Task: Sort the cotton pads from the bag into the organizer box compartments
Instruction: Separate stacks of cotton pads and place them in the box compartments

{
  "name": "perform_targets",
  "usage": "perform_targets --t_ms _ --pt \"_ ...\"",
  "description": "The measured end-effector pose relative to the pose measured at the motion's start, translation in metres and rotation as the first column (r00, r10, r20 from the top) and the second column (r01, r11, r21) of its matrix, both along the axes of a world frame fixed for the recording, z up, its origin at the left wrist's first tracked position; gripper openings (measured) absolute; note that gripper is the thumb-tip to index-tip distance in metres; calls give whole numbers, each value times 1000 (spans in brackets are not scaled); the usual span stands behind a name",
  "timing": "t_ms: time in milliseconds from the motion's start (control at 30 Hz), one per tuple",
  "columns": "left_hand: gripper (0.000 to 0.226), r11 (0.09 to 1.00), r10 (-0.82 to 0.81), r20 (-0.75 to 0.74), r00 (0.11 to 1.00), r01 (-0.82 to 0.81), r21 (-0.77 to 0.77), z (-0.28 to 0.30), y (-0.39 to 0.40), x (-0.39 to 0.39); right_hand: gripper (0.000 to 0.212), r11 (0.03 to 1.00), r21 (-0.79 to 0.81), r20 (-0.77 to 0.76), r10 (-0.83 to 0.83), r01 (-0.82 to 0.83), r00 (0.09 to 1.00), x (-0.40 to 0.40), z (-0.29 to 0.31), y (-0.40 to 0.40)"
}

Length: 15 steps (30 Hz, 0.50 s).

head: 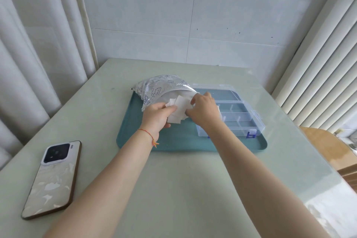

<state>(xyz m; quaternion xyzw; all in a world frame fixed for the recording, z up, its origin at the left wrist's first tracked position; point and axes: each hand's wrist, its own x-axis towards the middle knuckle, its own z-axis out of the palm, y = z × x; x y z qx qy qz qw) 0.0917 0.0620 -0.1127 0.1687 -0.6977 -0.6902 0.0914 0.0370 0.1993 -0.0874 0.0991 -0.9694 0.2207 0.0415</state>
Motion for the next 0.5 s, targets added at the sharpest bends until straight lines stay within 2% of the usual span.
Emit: perform_targets --t_ms 133,333,500 --pt "13 998 56 -28 998 -56 2 -6 -3 -2 40 996 50 -17 -67 68 998 -1 -3 -8" --pt "18 993 81 23 996 -83 79 -11 -3 -7 37 988 135 -27 -72 75 997 -7 -11 -19" --pt "14 989 75 39 996 -79 125 -12 -2 -9 24 996 74 3 -47 47 999 -7 -8 -18"
